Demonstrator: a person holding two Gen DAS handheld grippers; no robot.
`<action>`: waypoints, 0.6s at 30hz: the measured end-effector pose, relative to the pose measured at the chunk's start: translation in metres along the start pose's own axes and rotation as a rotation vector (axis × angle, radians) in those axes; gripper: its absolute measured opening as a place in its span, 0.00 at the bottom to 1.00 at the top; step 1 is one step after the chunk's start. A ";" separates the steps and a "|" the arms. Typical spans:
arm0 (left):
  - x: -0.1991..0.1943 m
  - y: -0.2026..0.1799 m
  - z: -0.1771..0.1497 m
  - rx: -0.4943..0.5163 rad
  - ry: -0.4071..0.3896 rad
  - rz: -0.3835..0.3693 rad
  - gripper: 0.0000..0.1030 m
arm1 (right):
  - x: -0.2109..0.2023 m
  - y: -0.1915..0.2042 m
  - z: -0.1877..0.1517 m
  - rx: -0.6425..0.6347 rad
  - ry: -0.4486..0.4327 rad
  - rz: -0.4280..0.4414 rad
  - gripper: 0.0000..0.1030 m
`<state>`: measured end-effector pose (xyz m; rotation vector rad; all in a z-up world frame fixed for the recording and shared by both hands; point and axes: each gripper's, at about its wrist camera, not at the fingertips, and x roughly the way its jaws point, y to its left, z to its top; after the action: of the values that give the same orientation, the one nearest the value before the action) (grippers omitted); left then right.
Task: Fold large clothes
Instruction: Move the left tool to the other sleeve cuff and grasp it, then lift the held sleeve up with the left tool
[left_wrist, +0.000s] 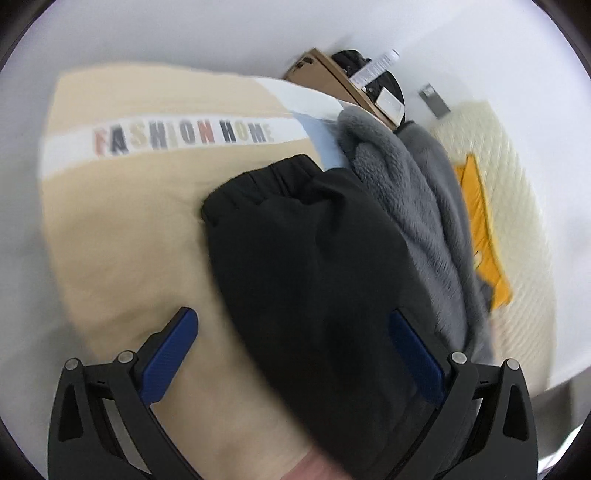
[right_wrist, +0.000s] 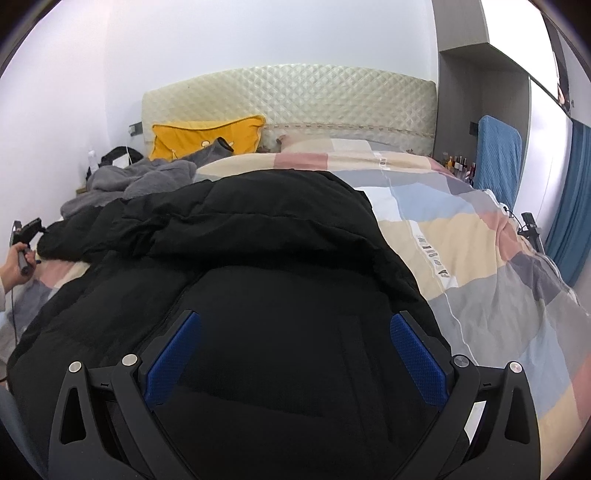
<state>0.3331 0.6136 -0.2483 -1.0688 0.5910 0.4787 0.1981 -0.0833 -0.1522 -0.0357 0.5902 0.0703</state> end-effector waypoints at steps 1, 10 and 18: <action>0.006 -0.001 0.001 -0.009 0.001 -0.016 0.99 | 0.001 0.004 0.001 -0.017 0.000 -0.019 1.00; 0.016 -0.023 0.004 0.054 0.020 0.024 0.43 | 0.001 0.027 0.004 -0.122 -0.008 -0.039 1.00; -0.038 -0.056 0.014 0.106 -0.040 0.093 0.04 | -0.019 0.006 0.013 -0.020 -0.036 0.005 1.00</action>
<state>0.3422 0.6006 -0.1810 -0.9319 0.6258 0.5426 0.1895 -0.0780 -0.1309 -0.0522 0.5536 0.0812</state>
